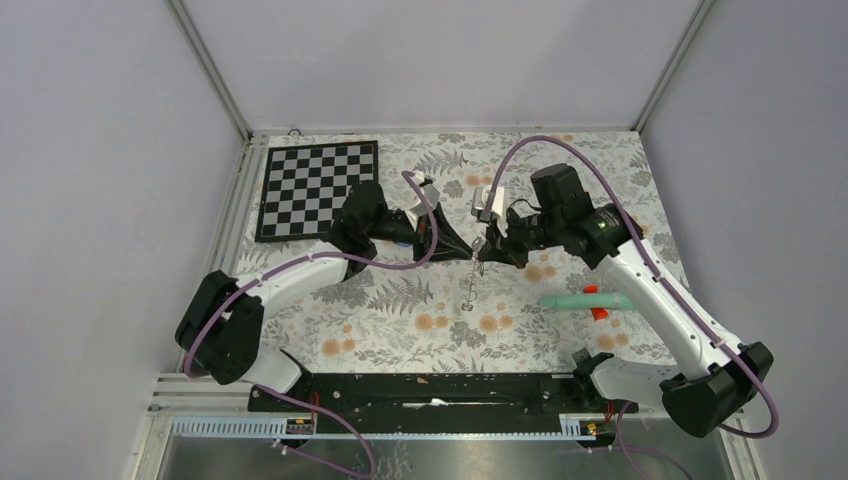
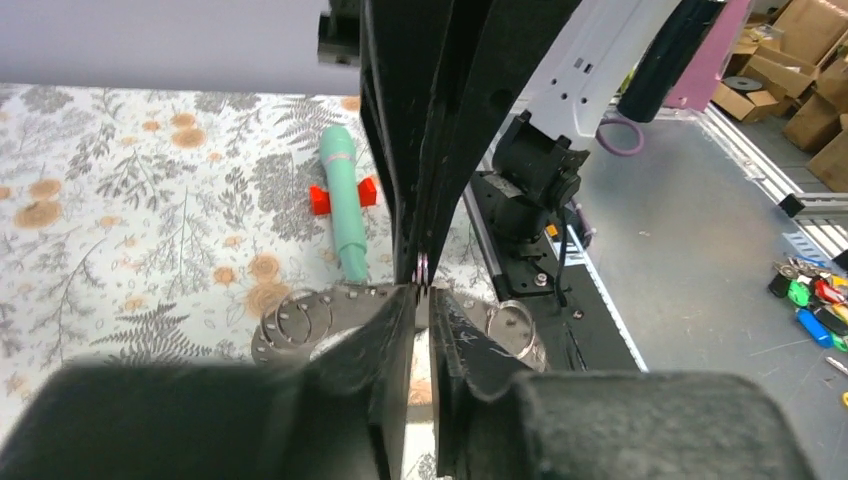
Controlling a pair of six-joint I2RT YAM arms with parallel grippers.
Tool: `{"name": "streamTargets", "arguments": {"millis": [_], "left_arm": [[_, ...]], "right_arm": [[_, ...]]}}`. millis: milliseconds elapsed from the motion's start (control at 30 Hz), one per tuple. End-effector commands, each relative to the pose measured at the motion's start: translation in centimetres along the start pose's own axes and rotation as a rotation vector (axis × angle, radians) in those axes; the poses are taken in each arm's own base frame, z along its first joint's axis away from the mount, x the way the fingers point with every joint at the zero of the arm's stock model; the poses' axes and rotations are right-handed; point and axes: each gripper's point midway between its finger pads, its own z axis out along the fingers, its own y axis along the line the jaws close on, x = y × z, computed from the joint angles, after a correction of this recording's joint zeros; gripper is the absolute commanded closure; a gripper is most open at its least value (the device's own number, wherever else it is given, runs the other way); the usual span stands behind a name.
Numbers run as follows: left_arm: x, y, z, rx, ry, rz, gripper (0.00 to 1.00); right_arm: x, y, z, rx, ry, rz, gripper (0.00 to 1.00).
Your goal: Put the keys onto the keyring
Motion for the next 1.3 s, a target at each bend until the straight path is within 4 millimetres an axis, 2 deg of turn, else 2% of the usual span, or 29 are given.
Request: {"name": "streamTargets", "arguments": {"millis": [0, 67, 200, 400, 667, 833, 1033, 1267], "left_arm": [[-0.2, 1.8, -0.9, -0.077, 0.080, 0.108, 0.76], [-0.5, 2.1, -0.9, -0.086, 0.093, 0.128, 0.67], [-0.7, 2.5, -0.7, -0.083, 0.102, 0.141, 0.57], [-0.8, 2.1, 0.4, -0.040, 0.092, 0.132, 0.53], [-0.4, 1.8, 2.0, -0.001, 0.051, 0.075, 0.51], [-0.5, 2.0, 2.4, 0.005, 0.036, 0.066, 0.54], [-0.5, 1.8, 2.4, 0.011, 0.036, 0.066, 0.70], [-0.1, 1.5, 2.4, 0.024, 0.041, 0.057, 0.80]], "right_arm": [[-0.6, -0.6, -2.0, 0.047, 0.080, -0.020, 1.00], [0.1, -0.8, -1.9, 0.051, 0.123, -0.003, 1.00], [0.8, -1.2, -1.7, 0.060, 0.179, 0.019, 1.00], [1.1, -1.5, -1.5, 0.062, 0.254, 0.031, 1.00], [0.8, -1.3, -1.2, 0.050, 0.258, 0.034, 1.00], [0.9, -1.1, -0.9, 0.039, 0.253, 0.039, 1.00], [1.1, -1.1, -0.7, 0.037, 0.250, 0.039, 1.00], [1.3, -1.0, -0.6, 0.037, 0.249, 0.040, 1.00]]}}
